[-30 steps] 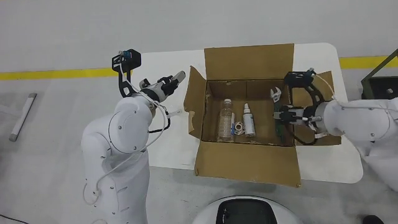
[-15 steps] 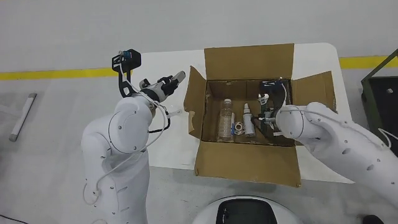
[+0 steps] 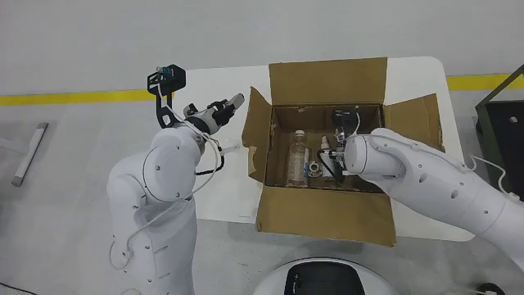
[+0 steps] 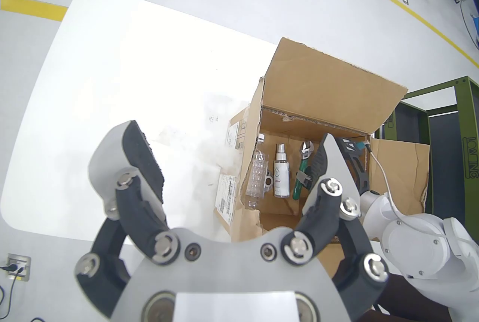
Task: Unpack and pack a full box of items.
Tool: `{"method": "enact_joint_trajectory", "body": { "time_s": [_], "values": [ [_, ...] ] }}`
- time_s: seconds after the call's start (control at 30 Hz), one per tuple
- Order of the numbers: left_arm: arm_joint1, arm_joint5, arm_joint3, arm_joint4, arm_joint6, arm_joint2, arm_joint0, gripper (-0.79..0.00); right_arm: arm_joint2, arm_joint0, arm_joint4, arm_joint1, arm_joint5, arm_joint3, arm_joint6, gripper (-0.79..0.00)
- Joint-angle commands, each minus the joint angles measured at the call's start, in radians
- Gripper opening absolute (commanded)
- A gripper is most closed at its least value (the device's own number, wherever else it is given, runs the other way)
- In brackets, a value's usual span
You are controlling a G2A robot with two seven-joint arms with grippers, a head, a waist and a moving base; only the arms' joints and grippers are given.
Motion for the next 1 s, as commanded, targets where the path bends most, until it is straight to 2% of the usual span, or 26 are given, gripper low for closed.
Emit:
{"method": "enact_joint_trajectory", "body": {
  "time_s": [0.0, 0.2, 0.23, 0.3, 0.33, 0.4, 0.43, 0.47, 0.5, 0.63, 0.7, 0.8, 0.97],
  "values": [
    [0.000, 0.000, 0.000, 0.000, 0.000, 0.000, 0.000, 0.000, -0.026, 0.023, 0.037, 0.001, 0.012, 0.001, -0.012, -0.175],
    [0.000, 0.000, 0.000, 0.000, 0.000, 0.000, 0.000, 0.000, -0.075, 0.084, 0.117, 0.011, 0.031, -0.026, -0.031, -0.074],
    [0.000, 0.000, 0.000, 0.000, 0.000, 0.000, 0.000, 0.000, -0.070, 0.094, 0.134, 0.015, 0.014, -0.050, -0.014, -0.092],
    [0.000, 0.000, 0.000, 0.000, 0.000, 0.000, 0.000, 0.000, -0.041, 0.105, 0.165, 0.032, -0.010, -0.081, 0.010, -0.222],
    [0.000, 0.000, 0.000, 0.000, 0.000, 0.000, 0.000, 0.000, -0.018, 0.111, 0.169, 0.044, -0.023, -0.116, 0.023, -0.391],
    [0.000, 0.000, 0.000, 0.000, 0.000, 0.000, 0.000, 0.000, 0.035, 0.100, 0.161, 0.074, -0.050, -0.180, 0.038, -0.477],
    [0.000, 0.000, 0.000, 0.000, 0.000, 0.000, 0.000, 0.000, 0.070, 0.090, 0.162, 0.091, -0.071, -0.213, 0.042, -0.597],
    [0.000, 0.000, 0.000, 0.000, 0.000, 0.000, 0.000, 0.000, 0.108, 0.075, 0.167, 0.108, -0.100, -0.243, 0.049, -0.751],
    [0.000, 0.000, 0.000, 0.000, 0.000, 0.000, 0.000, 0.000, 0.154, 0.060, 0.166, 0.127, -0.132, -0.270, 0.049, -0.785],
    [0.000, 0.000, 0.000, 0.000, 0.000, 0.000, 0.000, 0.000, 0.343, -0.038, 0.187, 0.199, -0.276, -0.352, 0.060, -0.785],
    [0.000, 0.000, 0.000, 0.000, 0.000, 0.000, 0.000, 0.000, 0.436, -0.094, 0.200, 0.227, -0.361, -0.377, 0.050, -0.785],
    [0.000, 0.000, 0.000, 0.000, 0.000, 0.000, 0.000, 0.000, 0.535, -0.178, 0.177, 0.261, -0.436, -0.411, 0.047, -0.785],
    [0.000, 0.000, 0.000, 0.000, 0.000, 0.000, 0.000, 0.000, 0.561, -0.204, 0.174, 0.269, -0.451, -0.415, 0.057, -0.785]
  ]
}}
